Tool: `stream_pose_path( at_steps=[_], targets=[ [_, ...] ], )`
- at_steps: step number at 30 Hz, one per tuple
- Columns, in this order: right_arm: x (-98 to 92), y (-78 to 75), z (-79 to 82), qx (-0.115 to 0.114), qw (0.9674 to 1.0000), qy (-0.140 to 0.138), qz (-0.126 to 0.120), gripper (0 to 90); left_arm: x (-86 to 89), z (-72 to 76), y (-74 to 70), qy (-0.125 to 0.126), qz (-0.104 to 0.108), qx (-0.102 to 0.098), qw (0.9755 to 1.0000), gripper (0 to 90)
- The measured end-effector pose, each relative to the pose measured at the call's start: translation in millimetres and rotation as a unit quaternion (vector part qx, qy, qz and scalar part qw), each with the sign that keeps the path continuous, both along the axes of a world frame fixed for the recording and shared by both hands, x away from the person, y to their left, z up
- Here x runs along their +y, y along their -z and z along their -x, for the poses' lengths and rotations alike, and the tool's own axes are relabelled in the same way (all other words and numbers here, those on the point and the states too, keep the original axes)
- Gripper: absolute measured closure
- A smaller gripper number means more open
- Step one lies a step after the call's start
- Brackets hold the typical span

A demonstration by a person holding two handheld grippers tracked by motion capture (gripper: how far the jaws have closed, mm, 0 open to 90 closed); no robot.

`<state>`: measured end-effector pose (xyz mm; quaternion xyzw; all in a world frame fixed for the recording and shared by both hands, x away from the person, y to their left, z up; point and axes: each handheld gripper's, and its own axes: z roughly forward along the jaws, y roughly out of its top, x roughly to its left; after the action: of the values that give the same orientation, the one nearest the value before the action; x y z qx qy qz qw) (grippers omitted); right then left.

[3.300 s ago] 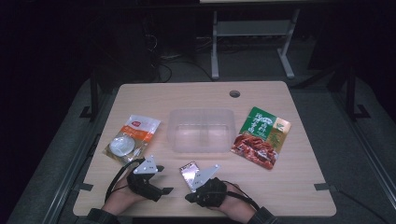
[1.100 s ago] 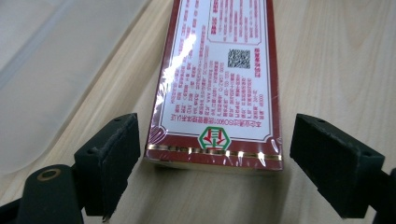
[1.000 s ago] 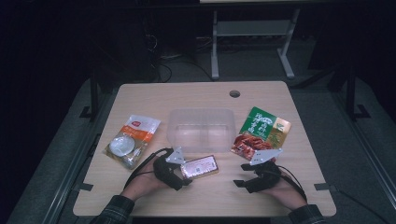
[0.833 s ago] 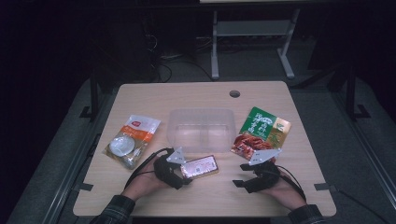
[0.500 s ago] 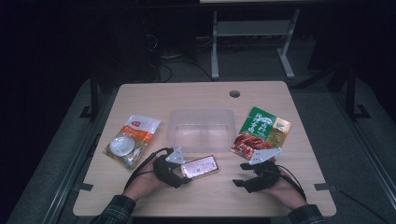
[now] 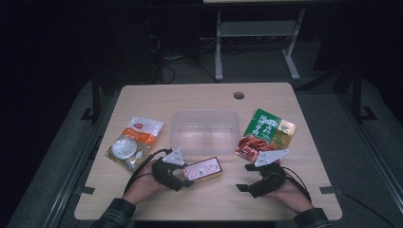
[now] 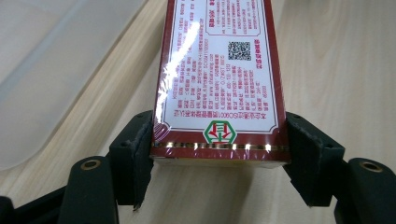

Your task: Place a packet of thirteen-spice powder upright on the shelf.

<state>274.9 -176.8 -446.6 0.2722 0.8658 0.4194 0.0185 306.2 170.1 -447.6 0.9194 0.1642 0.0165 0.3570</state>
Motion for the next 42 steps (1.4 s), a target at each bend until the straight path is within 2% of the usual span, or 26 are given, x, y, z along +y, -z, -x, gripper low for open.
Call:
stream_pose_path(
  at_steps=[3,4,6,7,10,11,12,13,14,16,18,19,23,24,25,26,31,37,42],
  targets=[
    [1.4,-3.0,1.6,-0.003,0.9999,-0.01,-0.008,16.1,7.0,3.8,-7.6,0.003,0.029,0.002,0.9996,32.1],
    [1.4,-3.0,1.6,-0.003,0.9999,-0.01,-0.008,16.1,7.0,3.8,-7.6,0.003,0.029,0.002,0.9996,32.1],
    [1.8,-4.1,1.5,-0.007,0.9999,-0.013,-0.006,16.0,11.2,6.3,-11.5,0.002,0.042,0.002,0.9991,32.1],
    [1.9,-7.0,0.5,-0.009,0.9997,-0.017,-0.014,16.0,15.5,8.4,-15.0,0.005,0.056,0.0,0.9984,32.1],
    [3.2,-10.9,-1.1,-0.015,0.9993,-0.024,-0.023,16.0,18.8,10.6,-17.6,0.009,0.065,-0.001,0.9978,32.1],
    [6.6,-16.0,-3.9,-0.021,0.9985,-0.037,-0.035,16.0,21.1,13.4,-19.5,0.011,0.073,-0.001,0.9973,32.1],
    [6.6,-16.0,-3.9,-0.021,0.9985,-0.037,-0.035,16.0,21.1,13.4,-19.5,0.011,0.073,-0.001,0.9973,32.1],
    [11.4,-21.4,-7.9,-0.031,0.9971,-0.052,-0.045,16.0,23.1,16.2,-21.7,0.014,0.078,-0.002,0.9968,32.1],
    [14.2,-24.0,-10.0,-0.035,0.9963,-0.06,-0.052,16.1,23.1,16.2,-21.7,0.014,0.078,-0.002,0.9968,32.1],
    [20.2,-28.8,-13.0,-0.039,0.9943,-0.077,-0.062,16.1,26.5,20.0,-24.9,0.015,0.091,-0.005,0.9957,32.1],
    [23.1,-30.6,-14.3,-0.043,0.9933,-0.085,-0.066,16.1,27.8,21.1,-26.2,0.015,0.094,-0.005,0.9955,32.1],
    [28.8,-33.3,-18.2,-0.046,0.9911,-0.1,-0.076,16.0,29.5,22.6,-27.9,0.016,0.098,-0.008,0.995,32.1],
    [41.4,-37.2,-26.0,-0.047,0.9868,-0.127,-0.089,15.8,30.7,26.2,-30.6,0.017,0.109,-0.009,0.9939,32.1],
    [41.4,-37.2,-26.0,-0.047,0.9868,-0.127,-0.089,15.8,30.7,26.2,-30.6,0.017,0.109,-0.009,0.9939,32.1],
    [47.3,-38.2,-29.8,-0.051,0.9847,-0.135,-0.097,15.8,30.5,26.9,-31.6,0.021,0.114,-0.011,0.9932,32.1],
    [47.3,-38.2,-29.8,-0.051,0.9847,-0.135,-0.097,15.8,30.5,26.9,-31.6,0.021,0.114,-0.011,0.9932,32.1],
    [62.7,-35.4,-37.1,-0.041,0.9798,-0.164,-0.108,16.4,29.5,27.0,-33.3,0.028,0.122,-0.01,0.992,32.1],
    [67.3,-33.6,-38.5,-0.035,0.9764,-0.178,-0.117,22.7,26.4,26.8,-32.5,0.038,0.126,-0.011,0.9913,32.1],
    [65.0,-34.1,-37.4,-0.037,0.9759,-0.179,-0.12,24.0,26.2,25.4,-29.9,0.044,0.131,-0.005,0.9904,32.0]
  ],
)
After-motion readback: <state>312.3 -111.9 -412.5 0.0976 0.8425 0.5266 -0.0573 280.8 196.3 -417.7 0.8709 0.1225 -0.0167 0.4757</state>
